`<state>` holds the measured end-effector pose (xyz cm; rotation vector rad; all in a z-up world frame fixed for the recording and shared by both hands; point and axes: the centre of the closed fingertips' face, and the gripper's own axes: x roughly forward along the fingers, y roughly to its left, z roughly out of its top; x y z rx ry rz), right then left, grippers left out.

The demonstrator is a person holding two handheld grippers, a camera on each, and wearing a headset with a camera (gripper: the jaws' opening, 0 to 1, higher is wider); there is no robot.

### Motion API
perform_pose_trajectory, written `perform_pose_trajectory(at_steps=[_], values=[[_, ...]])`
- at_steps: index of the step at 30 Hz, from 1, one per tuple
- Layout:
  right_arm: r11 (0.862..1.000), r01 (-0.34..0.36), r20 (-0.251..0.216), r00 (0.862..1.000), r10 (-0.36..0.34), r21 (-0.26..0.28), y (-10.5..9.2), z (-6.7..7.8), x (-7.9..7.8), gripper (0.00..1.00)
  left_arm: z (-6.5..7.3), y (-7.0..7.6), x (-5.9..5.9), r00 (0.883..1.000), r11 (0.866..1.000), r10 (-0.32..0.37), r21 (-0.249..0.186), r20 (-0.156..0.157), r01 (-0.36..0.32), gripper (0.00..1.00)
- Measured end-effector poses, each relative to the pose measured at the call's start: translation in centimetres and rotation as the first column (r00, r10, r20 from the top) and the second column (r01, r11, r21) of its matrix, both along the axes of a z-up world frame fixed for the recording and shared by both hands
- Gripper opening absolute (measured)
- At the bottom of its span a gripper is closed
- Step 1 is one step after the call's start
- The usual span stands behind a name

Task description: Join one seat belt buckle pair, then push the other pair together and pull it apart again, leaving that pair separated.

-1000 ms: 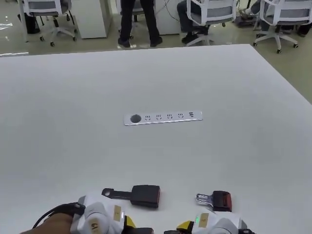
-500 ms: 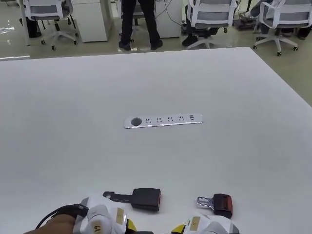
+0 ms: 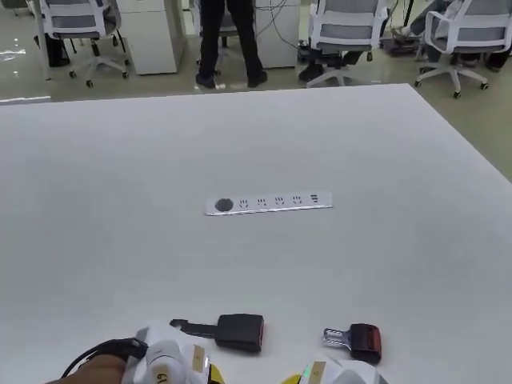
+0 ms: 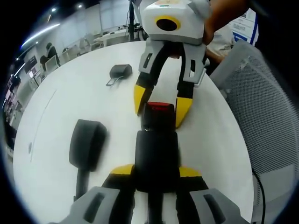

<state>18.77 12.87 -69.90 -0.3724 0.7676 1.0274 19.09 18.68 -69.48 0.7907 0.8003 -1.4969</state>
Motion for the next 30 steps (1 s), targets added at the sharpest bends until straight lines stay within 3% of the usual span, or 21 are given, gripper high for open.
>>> perform_pose_trajectory(at_steps=[19, 30], values=[[0.995, -0.099, 0.039, 0.994, 0.099, 0.011, -0.09, 0.37, -0.11, 0.33, 0.13, 0.0, 0.29, 1.0, 0.998, -0.027, -0.052, -0.005, 0.027, 0.34], [0.992, -0.122, 0.048, 0.992, 0.12, 0.044, -0.27, 0.55, -0.28, 0.32, 0.54, -0.23, 0.16, 0.999, 0.995, -0.038, -0.091, -0.012, 0.037, 0.34]])
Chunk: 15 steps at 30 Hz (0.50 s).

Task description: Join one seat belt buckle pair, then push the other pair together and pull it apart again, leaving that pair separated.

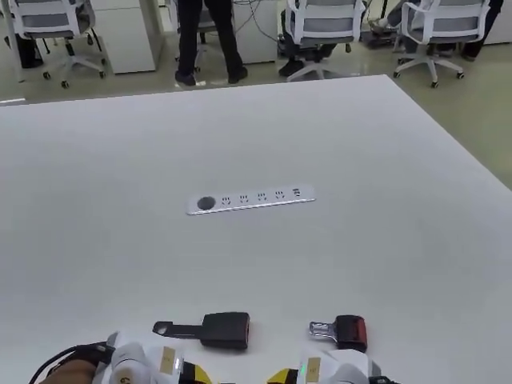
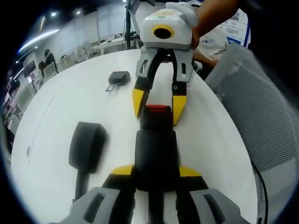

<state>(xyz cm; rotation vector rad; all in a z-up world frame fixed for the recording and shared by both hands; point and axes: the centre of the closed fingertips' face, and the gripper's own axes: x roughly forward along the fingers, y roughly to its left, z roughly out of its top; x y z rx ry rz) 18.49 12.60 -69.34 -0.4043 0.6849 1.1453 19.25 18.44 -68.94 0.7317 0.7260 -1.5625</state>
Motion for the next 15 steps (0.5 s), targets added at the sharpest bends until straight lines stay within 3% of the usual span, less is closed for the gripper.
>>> perform_pose_trajectory(at_steps=[15], values=[[0.998, -0.019, 0.028, 0.999, 0.018, 0.053, -0.12, 0.1, 0.11, 0.32, 0.05, 0.11, -0.01, 1.0, 1.0, -0.017, -0.025, -0.009, 0.016, 0.33]])
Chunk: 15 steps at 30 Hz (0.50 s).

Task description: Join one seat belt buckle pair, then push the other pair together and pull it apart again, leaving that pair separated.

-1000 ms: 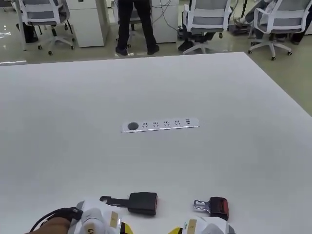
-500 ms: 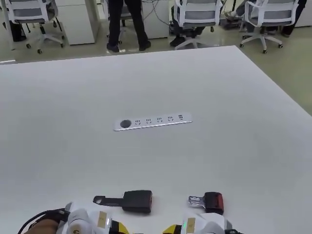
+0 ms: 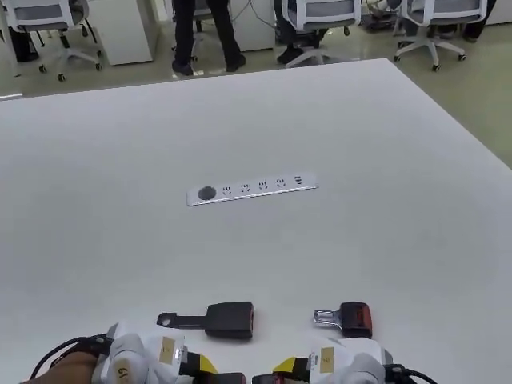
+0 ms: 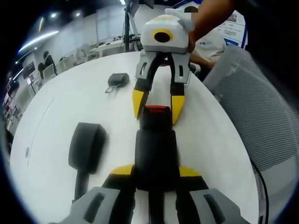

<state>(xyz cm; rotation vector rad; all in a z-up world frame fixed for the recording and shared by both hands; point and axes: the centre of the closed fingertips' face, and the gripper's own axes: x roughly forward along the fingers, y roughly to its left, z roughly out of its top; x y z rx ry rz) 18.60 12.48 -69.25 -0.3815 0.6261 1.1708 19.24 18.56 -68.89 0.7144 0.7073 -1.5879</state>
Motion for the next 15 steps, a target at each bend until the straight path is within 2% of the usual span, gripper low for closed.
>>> perform_pose_trajectory(at_steps=[15], values=[[0.999, -0.002, 0.013, 1.0, 0.001, 0.037, -0.03, 0.66, -0.07, 0.32, -0.09, 0.08, 0.13, 1.0, 1.0, -0.003, -0.007, -0.004, 0.003, 0.33]])
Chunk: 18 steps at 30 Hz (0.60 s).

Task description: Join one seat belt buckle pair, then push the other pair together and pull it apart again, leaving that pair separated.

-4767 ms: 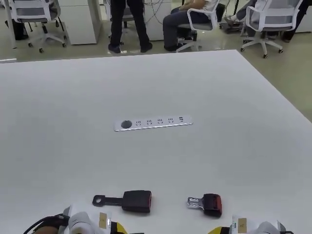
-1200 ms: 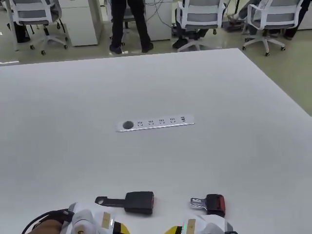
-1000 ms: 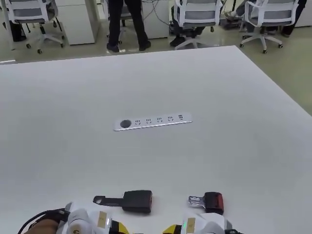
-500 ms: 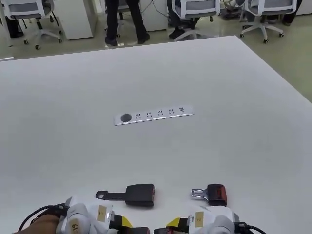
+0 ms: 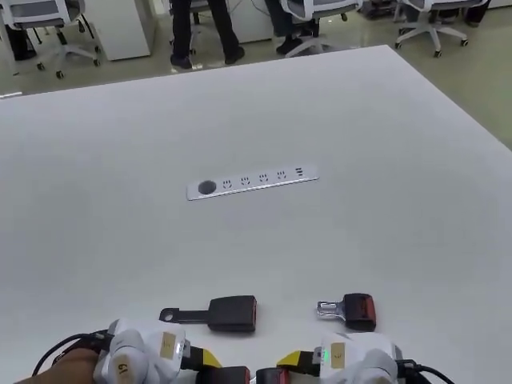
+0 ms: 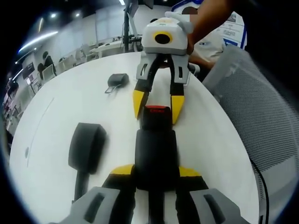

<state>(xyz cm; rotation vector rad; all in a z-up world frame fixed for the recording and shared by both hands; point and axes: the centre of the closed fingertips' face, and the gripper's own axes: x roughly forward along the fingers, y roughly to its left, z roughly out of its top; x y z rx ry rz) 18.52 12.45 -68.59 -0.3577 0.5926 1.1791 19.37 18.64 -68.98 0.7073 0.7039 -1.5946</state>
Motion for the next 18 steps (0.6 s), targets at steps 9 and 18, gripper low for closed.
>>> perform_pose_trajectory(at_steps=[9, 18], values=[[1.0, 0.002, 0.002, 1.0, -0.002, 0.02, -0.08, 0.16, 0.0, 0.32, -0.05, 0.05, 0.08, 1.0, 1.0, -0.003, -0.005, -0.004, 0.003, 0.33], [0.999, 0.016, 0.001, 1.0, -0.016, 0.044, -0.17, 0.05, 0.06, 0.32, 0.25, -0.17, -0.12, 1.0, 1.0, 0.006, -0.012, -0.008, -0.007, 0.33]])
